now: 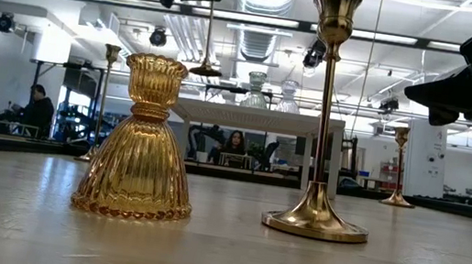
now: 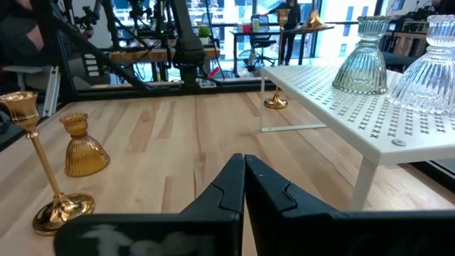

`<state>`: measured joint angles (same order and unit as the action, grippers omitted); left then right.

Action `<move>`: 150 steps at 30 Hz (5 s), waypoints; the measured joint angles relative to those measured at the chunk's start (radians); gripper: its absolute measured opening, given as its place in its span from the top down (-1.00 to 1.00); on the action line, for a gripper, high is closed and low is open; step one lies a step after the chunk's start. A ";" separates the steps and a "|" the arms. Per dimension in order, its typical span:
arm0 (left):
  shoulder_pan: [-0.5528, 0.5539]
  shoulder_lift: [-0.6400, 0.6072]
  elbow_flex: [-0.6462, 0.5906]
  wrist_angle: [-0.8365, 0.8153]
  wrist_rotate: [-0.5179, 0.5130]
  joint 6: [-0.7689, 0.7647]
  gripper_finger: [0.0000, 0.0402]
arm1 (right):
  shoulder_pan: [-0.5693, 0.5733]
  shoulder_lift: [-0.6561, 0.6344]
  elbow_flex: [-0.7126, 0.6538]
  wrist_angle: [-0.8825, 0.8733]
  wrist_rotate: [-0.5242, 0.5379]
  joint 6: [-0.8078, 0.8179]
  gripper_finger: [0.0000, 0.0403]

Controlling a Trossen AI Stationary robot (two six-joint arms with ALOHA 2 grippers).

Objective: Pick & Place candle stick holders
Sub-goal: Put the golden candle holder on the shelf, then put the yellow glass candle holder on the shelf

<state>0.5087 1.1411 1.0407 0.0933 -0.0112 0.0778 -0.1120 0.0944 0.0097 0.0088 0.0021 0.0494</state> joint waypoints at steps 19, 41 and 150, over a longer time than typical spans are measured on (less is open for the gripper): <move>0.170 0.214 0.108 0.020 0.107 0.043 0.89 | 0.000 0.000 0.000 0.000 0.000 0.000 0.96; 0.289 0.288 0.101 0.116 0.186 -0.067 0.89 | 0.000 0.000 0.000 0.000 0.000 0.000 0.96; -0.013 -0.484 -0.015 -0.756 0.213 0.032 0.89 | 0.000 0.000 0.000 0.000 0.000 0.000 0.96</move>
<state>0.4953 0.6566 1.0257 -0.6629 0.2016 0.1098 -0.1120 0.0940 0.0093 0.0090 0.0020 0.0494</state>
